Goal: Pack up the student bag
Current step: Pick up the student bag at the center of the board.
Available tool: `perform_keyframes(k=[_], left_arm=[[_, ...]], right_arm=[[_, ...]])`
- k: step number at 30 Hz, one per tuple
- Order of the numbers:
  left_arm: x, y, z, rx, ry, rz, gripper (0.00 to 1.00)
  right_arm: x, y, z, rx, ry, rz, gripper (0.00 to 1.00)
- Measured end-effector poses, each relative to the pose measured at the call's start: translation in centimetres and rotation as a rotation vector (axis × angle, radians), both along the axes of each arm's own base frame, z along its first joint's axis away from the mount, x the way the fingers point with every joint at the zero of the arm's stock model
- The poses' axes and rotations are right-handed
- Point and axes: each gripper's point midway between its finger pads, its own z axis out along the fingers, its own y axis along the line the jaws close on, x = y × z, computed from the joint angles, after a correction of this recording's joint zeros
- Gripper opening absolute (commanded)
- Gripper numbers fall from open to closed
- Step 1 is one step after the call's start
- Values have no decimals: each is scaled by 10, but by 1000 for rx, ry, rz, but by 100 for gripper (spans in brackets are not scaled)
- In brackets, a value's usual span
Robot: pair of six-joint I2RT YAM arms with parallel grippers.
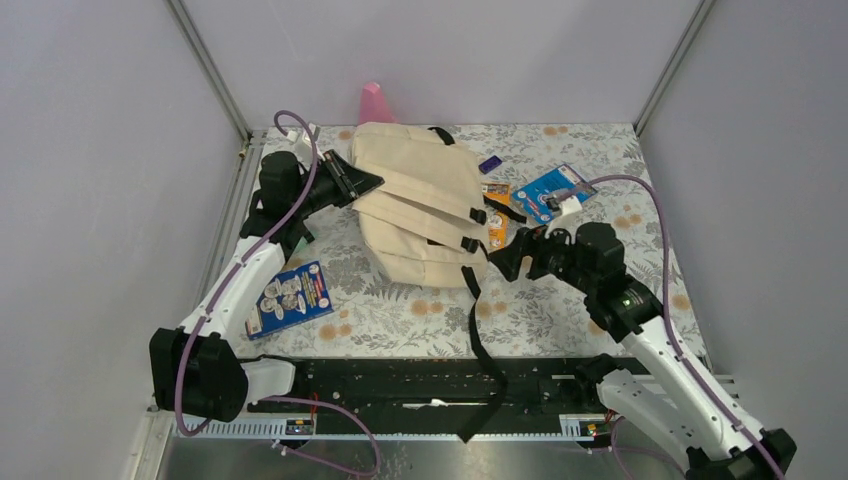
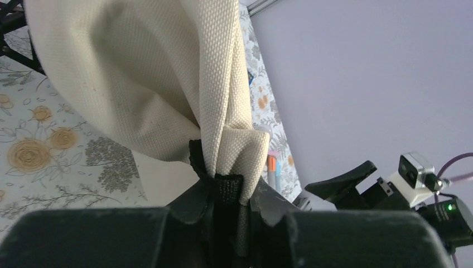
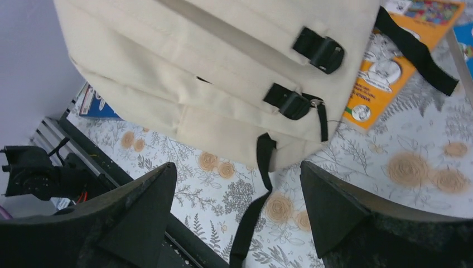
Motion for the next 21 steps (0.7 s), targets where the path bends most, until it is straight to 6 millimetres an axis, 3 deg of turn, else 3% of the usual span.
perform_keyframes(k=[7,14,17,21], left_arm=[[1,-1,6,-45,23,17,0],[1,1,1,-43,36,26,0],[2,2,0,-42,38,31,0],[2,3,0,-43,39,35,0]], right_arm=[[2,62,19,-140,-168,114,88],[-13,147,22,-292,-395,220,93],[-15,182,15,-364,-473,229,96],[-19,208,-10,-497,-550,232,98]])
